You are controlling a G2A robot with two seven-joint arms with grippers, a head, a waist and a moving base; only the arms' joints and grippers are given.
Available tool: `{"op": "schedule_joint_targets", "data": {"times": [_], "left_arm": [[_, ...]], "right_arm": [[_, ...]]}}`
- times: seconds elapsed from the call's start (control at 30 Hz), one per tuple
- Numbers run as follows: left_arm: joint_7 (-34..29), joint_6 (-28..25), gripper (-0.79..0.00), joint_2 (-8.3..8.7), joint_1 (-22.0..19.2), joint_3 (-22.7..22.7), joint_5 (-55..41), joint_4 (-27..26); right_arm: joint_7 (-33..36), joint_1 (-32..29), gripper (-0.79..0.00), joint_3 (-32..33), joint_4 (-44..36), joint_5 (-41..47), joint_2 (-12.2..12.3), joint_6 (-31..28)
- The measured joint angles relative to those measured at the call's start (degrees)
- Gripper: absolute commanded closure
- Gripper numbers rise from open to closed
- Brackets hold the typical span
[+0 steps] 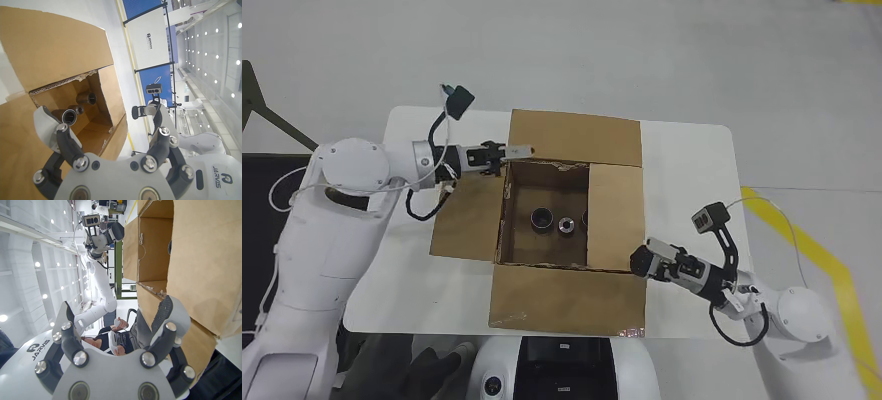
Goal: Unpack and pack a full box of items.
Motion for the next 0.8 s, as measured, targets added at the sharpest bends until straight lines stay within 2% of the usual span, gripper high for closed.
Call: {"op": "schedule_joint_targets", "data": {"times": [0.37, 0.8], "left_arm": [[3.93, 2.24, -0.785, -1.46, -3.50, 8.27, 1.07, 1.17], [3.98, 2.23, -0.785, -1.48, -3.58, 8.38, 1.07, 1.23]], "right_arm": [[4.00, -1.62, -0.785, 2.07, -0.95, 3.14, 0.73, 0.17], [4.02, -1.53, -0.785, 1.95, -0.87, 3.25, 0.74, 0.28]]}}
